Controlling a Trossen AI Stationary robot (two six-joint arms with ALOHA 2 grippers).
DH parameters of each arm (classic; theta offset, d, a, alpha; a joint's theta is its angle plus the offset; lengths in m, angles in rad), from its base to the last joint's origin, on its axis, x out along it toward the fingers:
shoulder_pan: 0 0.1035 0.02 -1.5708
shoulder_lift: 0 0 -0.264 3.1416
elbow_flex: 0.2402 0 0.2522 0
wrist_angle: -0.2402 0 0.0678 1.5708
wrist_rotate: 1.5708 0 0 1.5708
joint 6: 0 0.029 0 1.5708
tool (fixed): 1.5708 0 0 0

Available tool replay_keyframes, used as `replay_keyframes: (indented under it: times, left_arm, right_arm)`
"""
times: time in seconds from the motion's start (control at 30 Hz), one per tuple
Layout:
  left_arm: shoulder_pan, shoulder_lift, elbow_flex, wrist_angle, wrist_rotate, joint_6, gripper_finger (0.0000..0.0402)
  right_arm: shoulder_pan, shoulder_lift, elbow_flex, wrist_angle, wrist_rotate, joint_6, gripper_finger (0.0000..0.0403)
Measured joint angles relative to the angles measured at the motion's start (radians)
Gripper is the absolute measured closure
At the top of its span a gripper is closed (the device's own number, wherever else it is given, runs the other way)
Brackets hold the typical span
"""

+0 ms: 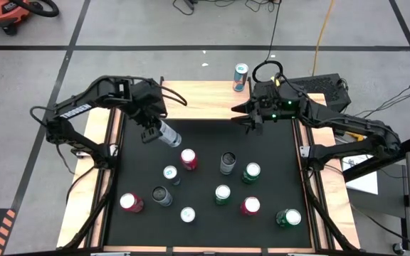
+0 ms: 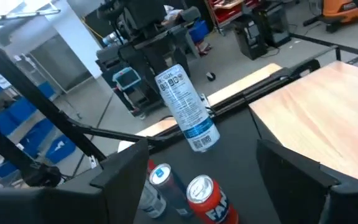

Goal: Place canned beverage on shelf
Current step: Put the top left white soda can on the shelf

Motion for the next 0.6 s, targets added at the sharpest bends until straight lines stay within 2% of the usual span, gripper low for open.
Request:
replay_keyframes:
  times: [0.27, 0.6]
  left_arm:
    - [0.000, 0.000, 0.003, 0.073, 0.025, -0.248, 0.0159]
    - [0.000, 0.000, 0.003, 0.205, 0.029, -0.588, 0.0159]
  right_arm:
    - [0.073, 0.157, 0.212, -0.039, 0.125, -0.272, 0.0103]
    - [0.095, 0.386, 0.507, -0.280, 0.129, -0.472, 0.0081]
